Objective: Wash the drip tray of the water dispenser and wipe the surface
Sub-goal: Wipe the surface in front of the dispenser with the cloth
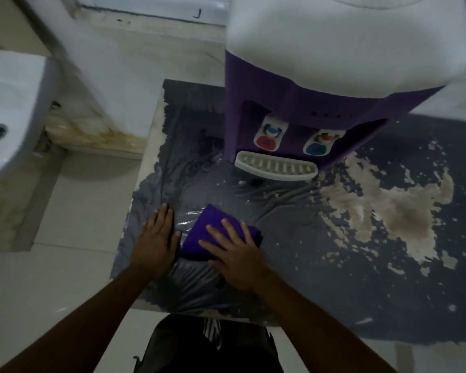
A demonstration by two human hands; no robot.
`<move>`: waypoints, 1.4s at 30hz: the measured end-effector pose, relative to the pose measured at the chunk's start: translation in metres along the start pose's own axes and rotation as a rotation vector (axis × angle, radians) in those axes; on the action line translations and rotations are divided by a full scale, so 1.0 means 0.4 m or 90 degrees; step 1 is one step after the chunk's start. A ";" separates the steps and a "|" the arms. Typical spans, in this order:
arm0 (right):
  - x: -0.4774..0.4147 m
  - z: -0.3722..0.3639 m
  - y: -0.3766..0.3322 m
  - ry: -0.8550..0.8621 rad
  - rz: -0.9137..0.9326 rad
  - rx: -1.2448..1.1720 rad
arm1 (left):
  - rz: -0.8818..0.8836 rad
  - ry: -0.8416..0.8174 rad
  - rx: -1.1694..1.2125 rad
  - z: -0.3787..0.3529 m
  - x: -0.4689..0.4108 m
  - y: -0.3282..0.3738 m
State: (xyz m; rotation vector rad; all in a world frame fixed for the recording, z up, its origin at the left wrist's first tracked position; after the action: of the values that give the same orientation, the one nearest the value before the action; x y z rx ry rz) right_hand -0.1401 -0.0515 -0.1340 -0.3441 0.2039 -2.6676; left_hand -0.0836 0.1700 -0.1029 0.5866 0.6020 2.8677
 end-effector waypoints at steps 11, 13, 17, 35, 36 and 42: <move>-0.140 0.051 -0.109 0.029 -0.288 -0.124 | 0.005 0.057 0.064 0.031 0.034 -0.127; -0.133 0.030 -0.186 -0.004 -0.089 -0.049 | 0.019 0.051 0.098 0.028 0.045 -0.160; -0.157 0.005 -0.170 -0.030 0.167 0.033 | -0.043 0.033 0.158 0.032 0.061 -0.217; -0.460 0.097 -0.262 -0.052 -0.087 -0.068 | 0.213 0.262 0.550 0.103 0.087 -0.228; -0.416 0.083 -0.299 -0.074 -0.046 -0.052 | 0.234 0.286 0.568 0.109 0.091 -0.228; -0.153 -0.014 -0.422 -0.101 0.141 -0.004 | 0.281 0.408 0.394 0.135 0.123 -0.195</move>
State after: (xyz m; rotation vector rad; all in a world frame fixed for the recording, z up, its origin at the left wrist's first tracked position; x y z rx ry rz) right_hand -0.1569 0.1266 -0.1190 -0.5029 0.1890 -2.4100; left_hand -0.1012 0.2712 -0.0728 -0.2162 1.6759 3.2447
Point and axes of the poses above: each hand's wrist, its own x-axis away from the middle knuckle, its own z-axis out of the back of the hand, y = z × x, the point moved 1 cm from there along -x, towards the middle knuckle, and after that the axes turned 2 degrees about x, right-handed, at the moved point
